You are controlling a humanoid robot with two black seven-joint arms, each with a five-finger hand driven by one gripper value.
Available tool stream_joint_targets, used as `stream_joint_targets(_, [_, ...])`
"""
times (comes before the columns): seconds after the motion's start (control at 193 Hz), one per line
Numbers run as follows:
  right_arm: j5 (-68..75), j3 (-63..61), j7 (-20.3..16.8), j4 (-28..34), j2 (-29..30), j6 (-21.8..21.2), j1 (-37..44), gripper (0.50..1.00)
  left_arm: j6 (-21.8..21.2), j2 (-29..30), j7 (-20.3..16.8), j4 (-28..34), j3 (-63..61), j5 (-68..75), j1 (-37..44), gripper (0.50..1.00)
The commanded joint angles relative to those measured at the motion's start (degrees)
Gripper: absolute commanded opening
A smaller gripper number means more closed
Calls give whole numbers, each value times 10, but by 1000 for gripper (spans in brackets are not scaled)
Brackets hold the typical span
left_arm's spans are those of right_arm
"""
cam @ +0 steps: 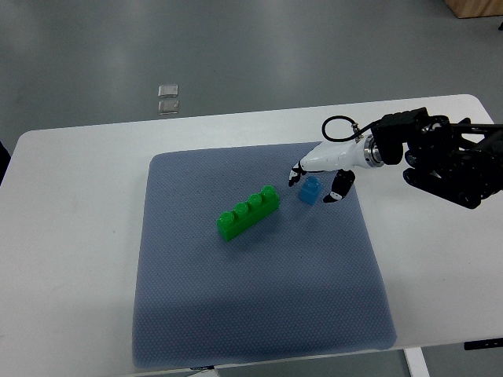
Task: Stack blue block on green block with right hand
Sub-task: 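Lower the right hand around the blue block and close the fingers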
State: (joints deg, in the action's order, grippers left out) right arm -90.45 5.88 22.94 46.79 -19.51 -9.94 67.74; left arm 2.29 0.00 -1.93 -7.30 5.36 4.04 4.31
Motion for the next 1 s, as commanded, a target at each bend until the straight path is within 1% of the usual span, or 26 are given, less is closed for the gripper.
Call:
stream_joint_targets(0.0, [0,0,0,0,-1,0,1,782,0,0,0,0,0,0,0,1000])
stream_joint_targets(0.078, [0,0,1,0,-1,0,2,768,0,0,0,0,0,0,0,1000])
stream_joint_targets(0.269, [0,-1,1,0,0,0,2,760,0,0,0,0,0,0,0,1000])
stream_joint_targets(0.301, [0,-1,1,0,0,0,2,754,0,0,0,0,0,0,0,1000])
stream_joint_targets(0.347, [-1,-1,1,0,0,0,2,729,0,0,0,0,0,0,0,1000])
stream_joint_targets(0.477, [0,-1,1,0,1,0,1,723,0,0,0,0,0,0,0,1000])
stream_joint_targets(0.565, [0,-1,1,0,2,-1,1,697,0,0,0,0,0,0,0,1000])
stream_joint_targets(0.746, [0,-1,1,0,2,0,-1,684,0,0,0,0,0,0,0,1000])
stream_joint_targets(0.891, [0,-1,0,-1,3,0,-1,660,0,0,0,0,0,0,0,1000])
stream_joint_targets(0.995, [0,-1,0,-1,3,0,-1,652,0,0,0,0,0,0,0,1000])
